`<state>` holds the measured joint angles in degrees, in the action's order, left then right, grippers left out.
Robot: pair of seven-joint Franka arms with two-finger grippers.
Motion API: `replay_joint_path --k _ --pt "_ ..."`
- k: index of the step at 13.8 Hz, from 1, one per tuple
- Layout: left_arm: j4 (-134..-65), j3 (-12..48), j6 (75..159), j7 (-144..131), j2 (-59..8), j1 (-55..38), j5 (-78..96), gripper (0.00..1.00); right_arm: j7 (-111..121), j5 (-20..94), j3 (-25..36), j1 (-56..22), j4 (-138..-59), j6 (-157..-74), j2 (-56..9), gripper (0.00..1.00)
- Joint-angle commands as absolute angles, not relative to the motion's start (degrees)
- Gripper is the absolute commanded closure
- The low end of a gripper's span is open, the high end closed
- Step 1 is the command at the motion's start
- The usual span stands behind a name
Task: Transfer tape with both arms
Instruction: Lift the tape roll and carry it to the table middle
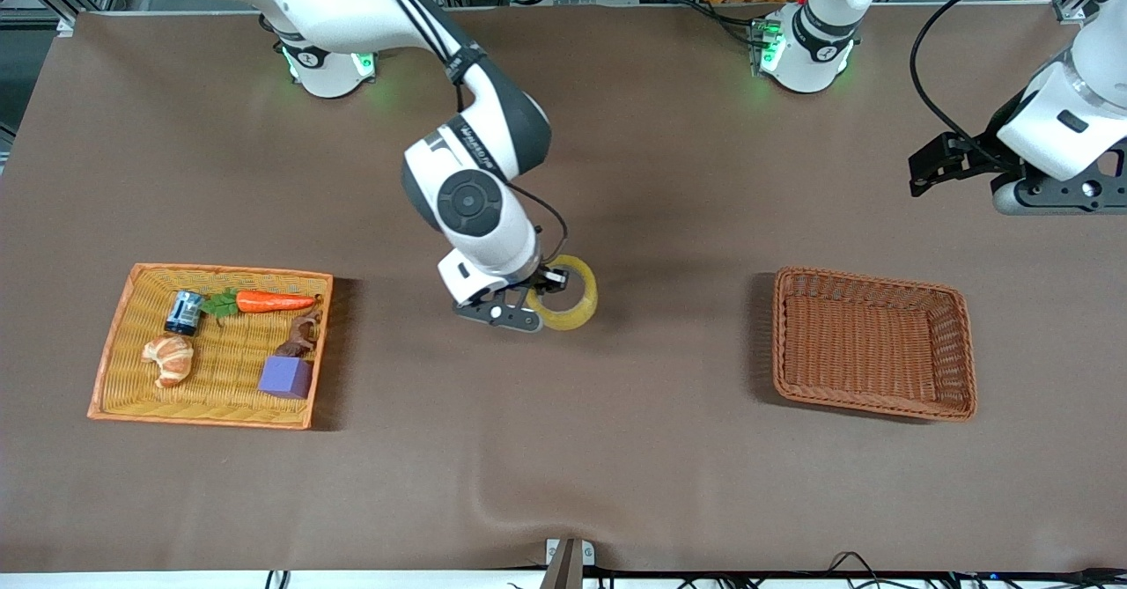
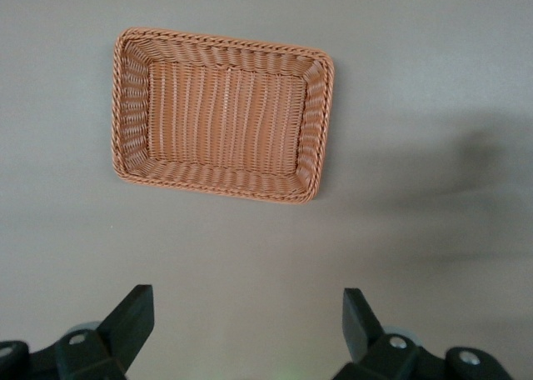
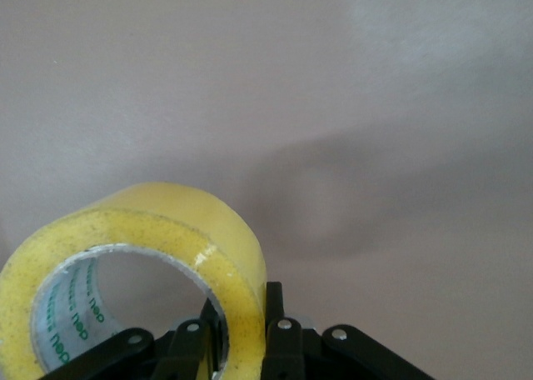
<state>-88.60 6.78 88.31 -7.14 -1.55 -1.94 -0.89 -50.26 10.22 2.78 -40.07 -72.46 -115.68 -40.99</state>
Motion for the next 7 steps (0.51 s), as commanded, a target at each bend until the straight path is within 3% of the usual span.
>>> replay_joint_path --k 1,7 --pt "-88.2 6.9 88.7 -7.5 -1.8 -2.1 0.2 0.00 -58.4 10.8 3.4 -42.7 -72.1 -121.7 -43.8 0.92" --pt "-88.2 6.9 88.7 -7.6 -1.8 -2.1 0.1 0.00 -70.6 9.1 3.7 -48.1 -72.1 -133.8 -49.6 0.89"
